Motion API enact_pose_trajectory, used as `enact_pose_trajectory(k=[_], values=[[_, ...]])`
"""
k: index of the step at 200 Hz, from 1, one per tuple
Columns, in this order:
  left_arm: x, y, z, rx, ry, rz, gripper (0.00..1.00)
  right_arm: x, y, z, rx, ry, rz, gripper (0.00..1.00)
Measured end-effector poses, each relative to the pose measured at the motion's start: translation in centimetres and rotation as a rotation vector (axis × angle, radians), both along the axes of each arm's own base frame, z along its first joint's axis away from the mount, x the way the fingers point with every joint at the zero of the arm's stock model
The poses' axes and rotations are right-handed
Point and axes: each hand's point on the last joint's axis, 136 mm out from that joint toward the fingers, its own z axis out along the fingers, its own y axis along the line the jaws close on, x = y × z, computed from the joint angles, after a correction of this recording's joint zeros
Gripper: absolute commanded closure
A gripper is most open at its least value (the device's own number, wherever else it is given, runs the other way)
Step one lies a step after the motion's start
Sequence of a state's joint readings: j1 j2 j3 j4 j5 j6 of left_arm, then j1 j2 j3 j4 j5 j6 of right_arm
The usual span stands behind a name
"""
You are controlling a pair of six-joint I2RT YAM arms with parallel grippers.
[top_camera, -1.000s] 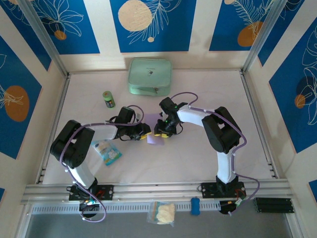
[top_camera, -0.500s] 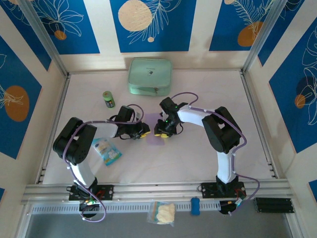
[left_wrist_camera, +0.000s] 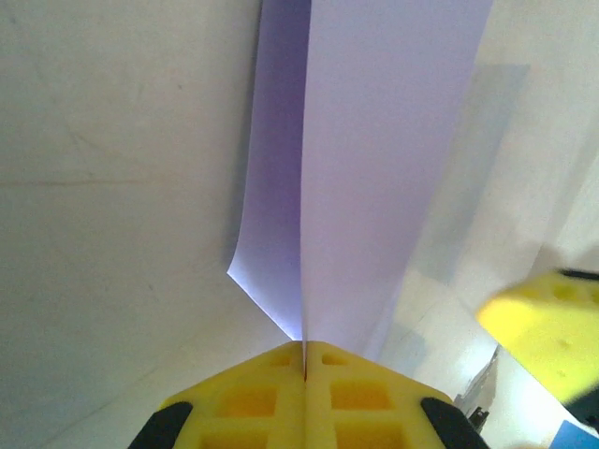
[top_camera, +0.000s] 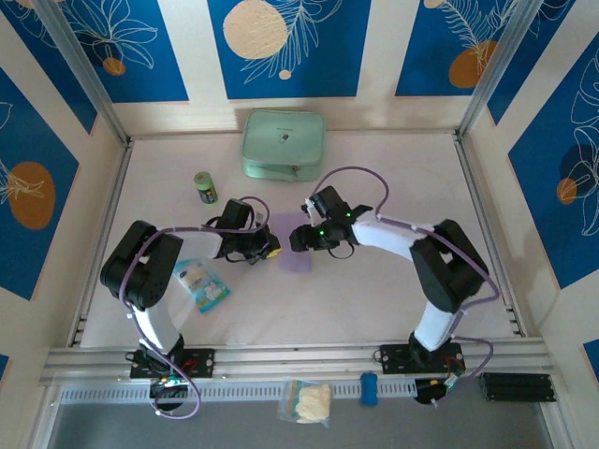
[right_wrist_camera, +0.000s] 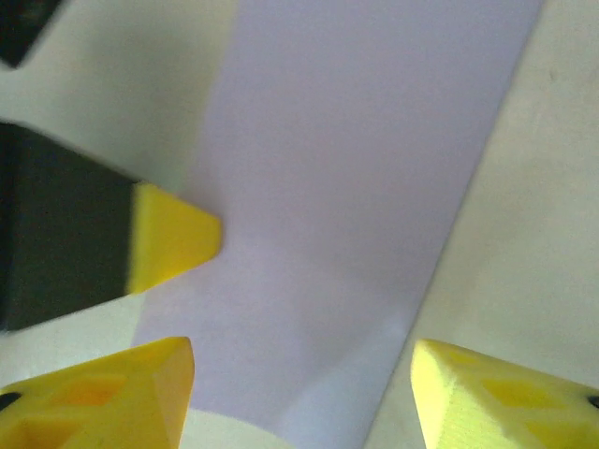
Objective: Fold a paper plane with a square sheet of paper (pick it up from the middle)
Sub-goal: Third fold the triangle at the center of the table.
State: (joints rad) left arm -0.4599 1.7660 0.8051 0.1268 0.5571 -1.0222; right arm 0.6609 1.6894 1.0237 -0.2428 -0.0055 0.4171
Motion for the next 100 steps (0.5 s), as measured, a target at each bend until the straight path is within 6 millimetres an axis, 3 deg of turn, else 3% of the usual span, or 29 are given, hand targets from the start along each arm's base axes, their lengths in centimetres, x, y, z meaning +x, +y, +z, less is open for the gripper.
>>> enact_pose_trajectory(k=[30,100], values=[[0.0,0.0,0.2,-0.008,0.011,0.015,1.00,-0.8,1.0,1.0,0.009,-0.195,0.124,0.35],[0.2,-0.1,0.8,-0.020,0.020,0.034,0.99,-5.1,3.5,-1.8,-0.051,-0.531,0.492,0.33]])
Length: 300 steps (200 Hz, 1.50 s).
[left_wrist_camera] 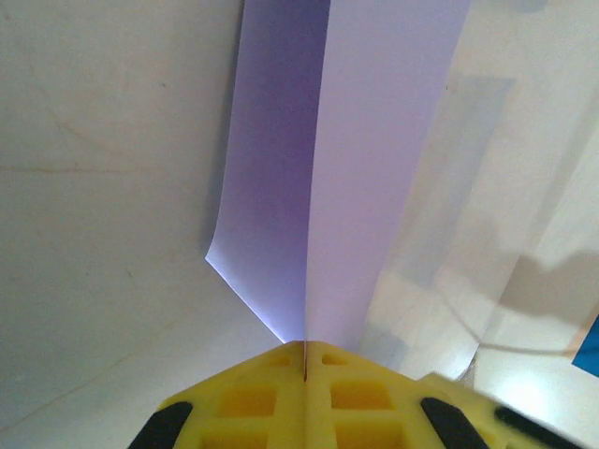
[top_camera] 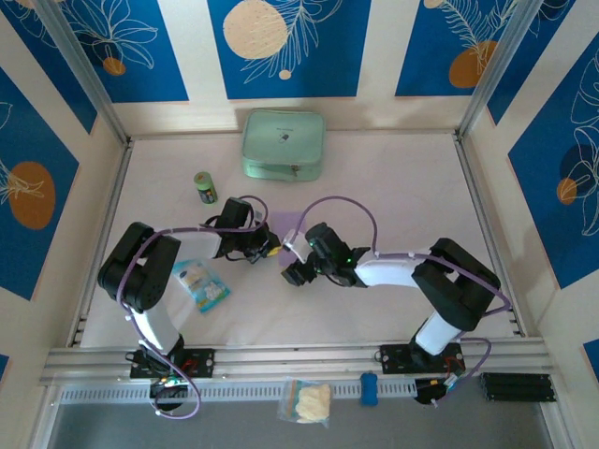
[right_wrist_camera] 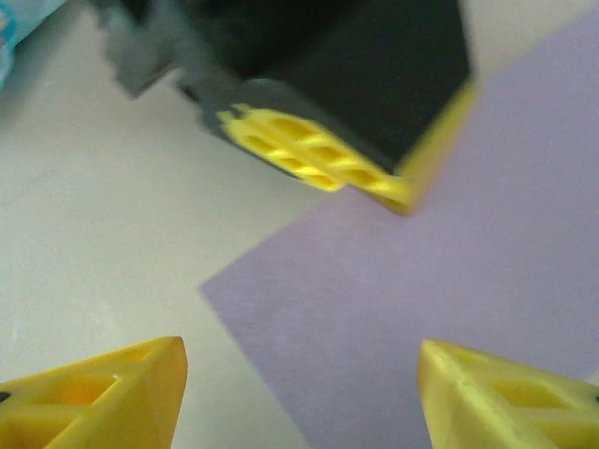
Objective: Fold a paper plane with a square sheet of paper (pick it up from the middle)
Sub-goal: Third fold the triangle at the center of the table.
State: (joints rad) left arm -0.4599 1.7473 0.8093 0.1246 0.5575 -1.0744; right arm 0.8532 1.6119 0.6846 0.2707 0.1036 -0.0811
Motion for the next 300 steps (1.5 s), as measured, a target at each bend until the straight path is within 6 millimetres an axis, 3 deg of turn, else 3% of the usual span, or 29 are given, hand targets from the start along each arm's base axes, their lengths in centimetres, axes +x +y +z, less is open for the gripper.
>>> enact_pose_trajectory(k=[35,81,112,144,182,207,227,261,300], values=[[0.0,0.0,0.1,0.000,0.003,0.002,0.99,-0.6,1.6,-0.2,-0.003,-0.162,0.105,0.34],[-0.1,0.0,0.1,0.000,0.009,0.005,0.98,0.7,2.0,-1.0,-0.051,-0.311,0.107,0.39],[-0.1,0.0,0.1,-0.001,0.011,0.006,0.98,1.7,2.0,-0.5,-0.066,-0.394,0.084,0.58],[-0.1,0.1,0.1,0.000,0.013,0.007,0.95,2.1,1.7,-0.3,-0.073,-0.427,0.071,0.70],[-0.3,0.2,0.0,0.009,0.027,0.006,0.87,1.9,1.6,-0.6,-0.080,-0.422,0.072,0.80],[-0.4,0.4,0.0,0.031,0.031,0.006,0.70,1.7,1.6,-0.7,-0.081,-0.417,0.074,0.87],[-0.2,1.0,0.4,0.071,0.018,0.009,0.63,1.3,1.3,-1.1,-0.090,-0.385,0.078,0.91],[1.7,2.1,2.7,0.129,-0.075,0.016,0.61,0.5,0.8,-1.5,-0.078,-0.281,0.073,0.95],[3.8,1.0,4.8,0.109,-0.160,-0.008,0.67,0.3,0.7,-1.1,-0.006,-0.123,0.031,0.97]])
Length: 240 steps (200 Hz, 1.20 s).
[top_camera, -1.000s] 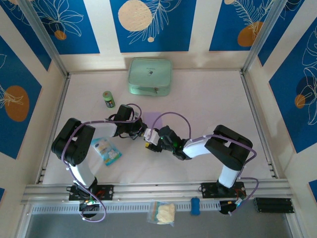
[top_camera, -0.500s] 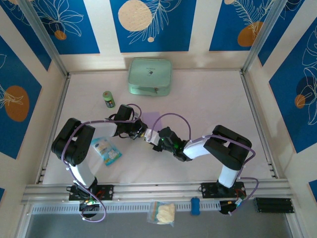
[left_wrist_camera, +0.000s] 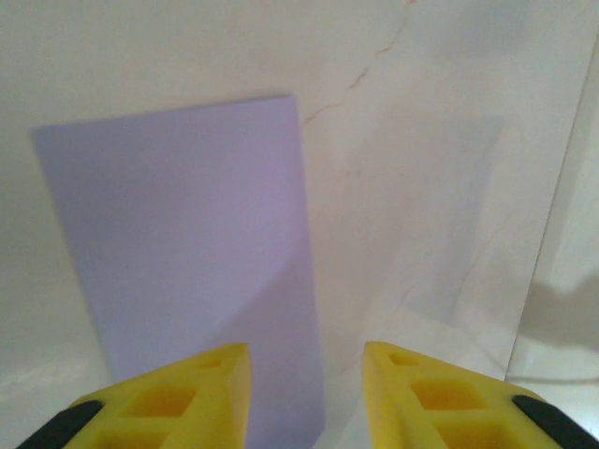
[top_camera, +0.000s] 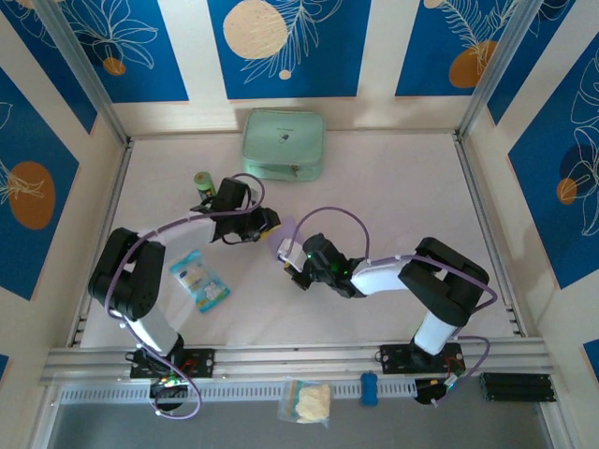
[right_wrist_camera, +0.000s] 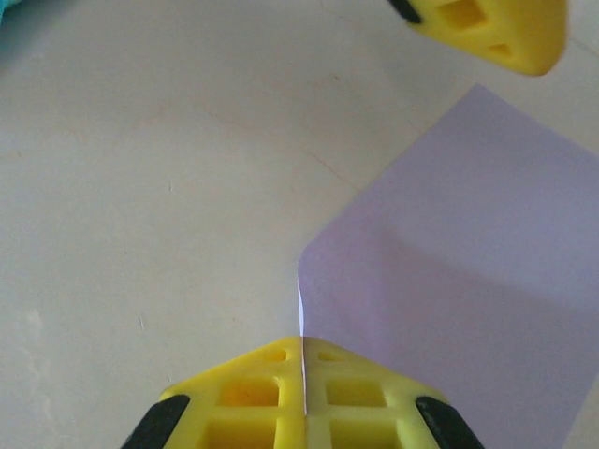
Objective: Fold a paper plane with a square sheet of paper (pick it up from the middle)
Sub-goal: Third fold the triangle at the center of the table.
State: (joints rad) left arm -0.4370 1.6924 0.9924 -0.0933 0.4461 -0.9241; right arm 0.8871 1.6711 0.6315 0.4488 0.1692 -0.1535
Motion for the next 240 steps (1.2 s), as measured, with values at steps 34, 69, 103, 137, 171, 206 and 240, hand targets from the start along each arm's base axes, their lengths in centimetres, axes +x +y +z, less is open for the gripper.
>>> enact_pose_trajectory(k=[34,69,103,137,171,206,240], values=[[0.5,-0.9,-2.3,0.023,0.039,-0.029,0.73,-0.2,0.0,-0.1,0.045,0.125,-0.041,0.98],[0.2,-1.0,-4.6,0.064,0.088,-0.053,0.78,-0.5,-0.4,-0.5,0.074,0.235,-0.084,0.98],[0.2,-1.4,-5.4,0.084,0.103,-0.079,0.81,-0.3,-0.4,-0.3,0.111,0.303,-0.114,1.00],[-0.1,-1.5,-6.4,0.112,0.124,-0.105,0.84,0.0,-0.6,0.0,0.139,0.361,-0.147,1.00],[-0.2,-1.6,-6.7,0.144,0.126,-0.135,0.86,1.0,-1.0,-0.2,0.159,0.416,-0.208,1.00],[-0.2,-1.7,-6.8,0.179,0.120,-0.171,0.87,1.9,-1.7,-0.6,0.168,0.463,-0.276,1.00],[-0.2,-1.7,-6.9,0.192,0.117,-0.190,0.88,2.1,-2.0,-0.9,0.164,0.487,-0.301,1.00]])
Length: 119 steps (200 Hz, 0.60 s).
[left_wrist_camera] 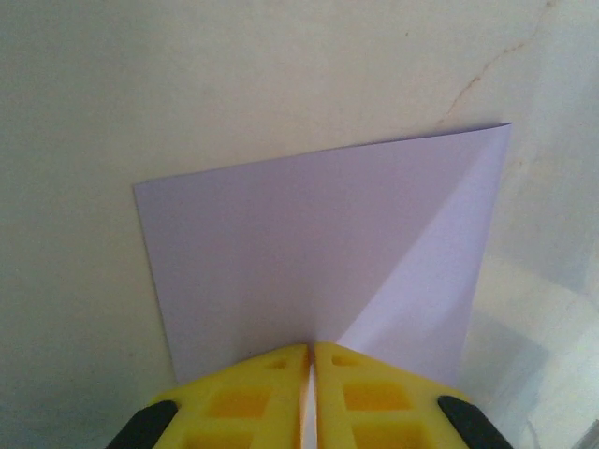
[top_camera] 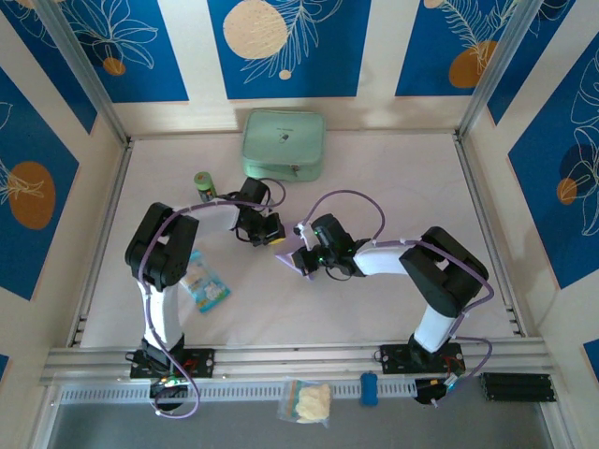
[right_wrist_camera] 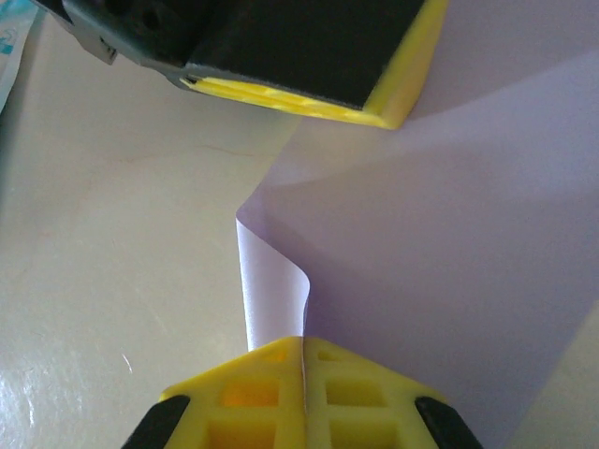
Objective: Fold a paper plane with a square sheet of paper (pick it up from the middle)
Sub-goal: Third fold the triangle at the center of the table.
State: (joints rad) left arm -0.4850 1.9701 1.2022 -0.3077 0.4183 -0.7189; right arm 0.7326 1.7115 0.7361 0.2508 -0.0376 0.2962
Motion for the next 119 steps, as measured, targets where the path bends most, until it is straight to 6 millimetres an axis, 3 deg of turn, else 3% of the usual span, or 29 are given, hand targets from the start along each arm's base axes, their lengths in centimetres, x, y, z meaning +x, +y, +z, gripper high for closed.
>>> enact_pose_trajectory(k=[119], values=[[0.1,-0.4,-0.1,-0.001,-0.005,-0.024,0.88,0.7,-0.6,-1.1,-0.057,0.011,-0.046,1.00]])
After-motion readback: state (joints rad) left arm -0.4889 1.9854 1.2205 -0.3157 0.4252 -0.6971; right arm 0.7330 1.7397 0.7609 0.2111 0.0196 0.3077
